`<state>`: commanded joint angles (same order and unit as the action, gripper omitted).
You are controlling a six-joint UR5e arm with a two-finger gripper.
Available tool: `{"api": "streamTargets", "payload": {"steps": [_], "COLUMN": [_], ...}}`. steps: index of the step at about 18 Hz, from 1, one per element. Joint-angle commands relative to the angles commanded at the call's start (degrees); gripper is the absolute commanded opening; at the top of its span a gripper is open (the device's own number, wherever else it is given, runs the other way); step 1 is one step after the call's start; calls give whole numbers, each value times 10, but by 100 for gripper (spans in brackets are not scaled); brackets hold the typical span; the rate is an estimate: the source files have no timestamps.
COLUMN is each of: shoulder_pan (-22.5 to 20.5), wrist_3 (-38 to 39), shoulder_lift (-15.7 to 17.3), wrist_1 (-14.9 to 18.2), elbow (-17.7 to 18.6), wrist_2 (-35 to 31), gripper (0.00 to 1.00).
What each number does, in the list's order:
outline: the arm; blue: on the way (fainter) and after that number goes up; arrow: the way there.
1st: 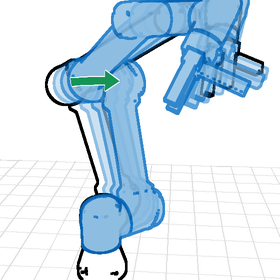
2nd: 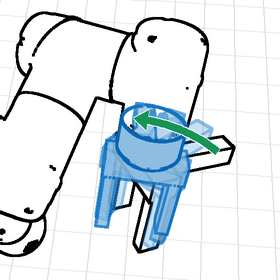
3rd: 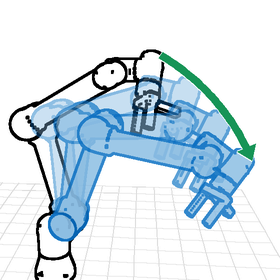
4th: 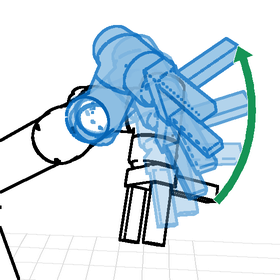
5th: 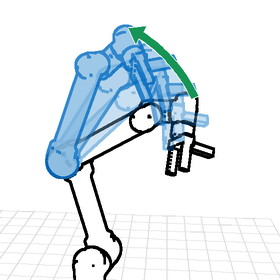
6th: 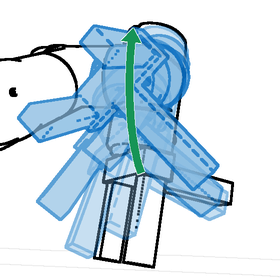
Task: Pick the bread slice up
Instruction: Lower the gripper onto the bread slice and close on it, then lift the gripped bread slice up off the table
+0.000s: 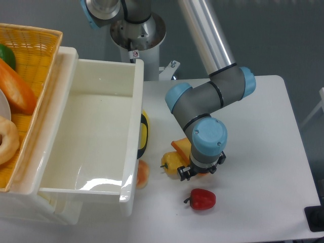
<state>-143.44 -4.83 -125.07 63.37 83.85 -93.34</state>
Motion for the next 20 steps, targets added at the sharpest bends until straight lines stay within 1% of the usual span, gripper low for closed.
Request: {"api": "streamTargets", "payload": {"steps": [3,6,8,12,14,16,20], "shoulder_pan": [-1,-2,-3,-5,-6,-6,-16], "wrist_3": [1,-3,-3,-7,-11,-11,-16], "shoulder_lift": [-1,1,2,5,6,8,17], "wrist_1": [0,0,0,0,0,0,0], "elbow": [1,2,2,2,2,2,0], "wrist_2": [0,0,0,1,1,1,4], "gripper": [76,69,62,32,12,1,0]}}
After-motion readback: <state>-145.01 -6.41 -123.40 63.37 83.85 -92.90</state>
